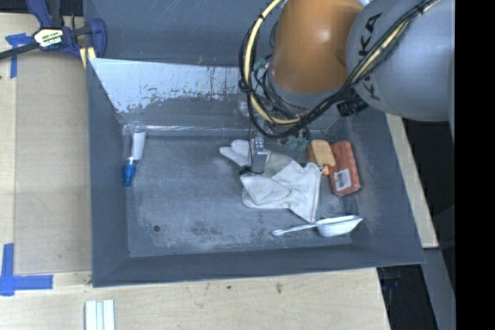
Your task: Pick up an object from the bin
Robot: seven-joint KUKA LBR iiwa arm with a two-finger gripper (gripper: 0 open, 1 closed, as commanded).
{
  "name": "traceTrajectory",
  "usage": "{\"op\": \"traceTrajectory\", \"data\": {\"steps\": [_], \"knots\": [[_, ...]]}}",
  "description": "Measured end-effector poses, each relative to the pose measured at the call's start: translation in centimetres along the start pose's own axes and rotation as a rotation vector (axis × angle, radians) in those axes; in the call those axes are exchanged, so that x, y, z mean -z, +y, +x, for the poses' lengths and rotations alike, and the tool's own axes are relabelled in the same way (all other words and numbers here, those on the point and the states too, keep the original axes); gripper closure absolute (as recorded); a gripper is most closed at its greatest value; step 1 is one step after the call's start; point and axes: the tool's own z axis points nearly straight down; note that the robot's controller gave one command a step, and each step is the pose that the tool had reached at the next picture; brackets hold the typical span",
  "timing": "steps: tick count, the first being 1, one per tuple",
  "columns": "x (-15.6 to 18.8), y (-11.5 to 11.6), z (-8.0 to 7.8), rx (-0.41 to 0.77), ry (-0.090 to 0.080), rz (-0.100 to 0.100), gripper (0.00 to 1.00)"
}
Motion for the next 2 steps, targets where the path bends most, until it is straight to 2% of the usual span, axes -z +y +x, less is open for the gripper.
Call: {"op": "traceTrajectory", "data": {"steps": [1, 2], "knots": [[0.5, 0.0, -0.2, -0.001, -0.008, -0.001, 0.00], [-8.9, -9.6, -3.0, 0.186, -0.007, 0.001, 1.00]]}}
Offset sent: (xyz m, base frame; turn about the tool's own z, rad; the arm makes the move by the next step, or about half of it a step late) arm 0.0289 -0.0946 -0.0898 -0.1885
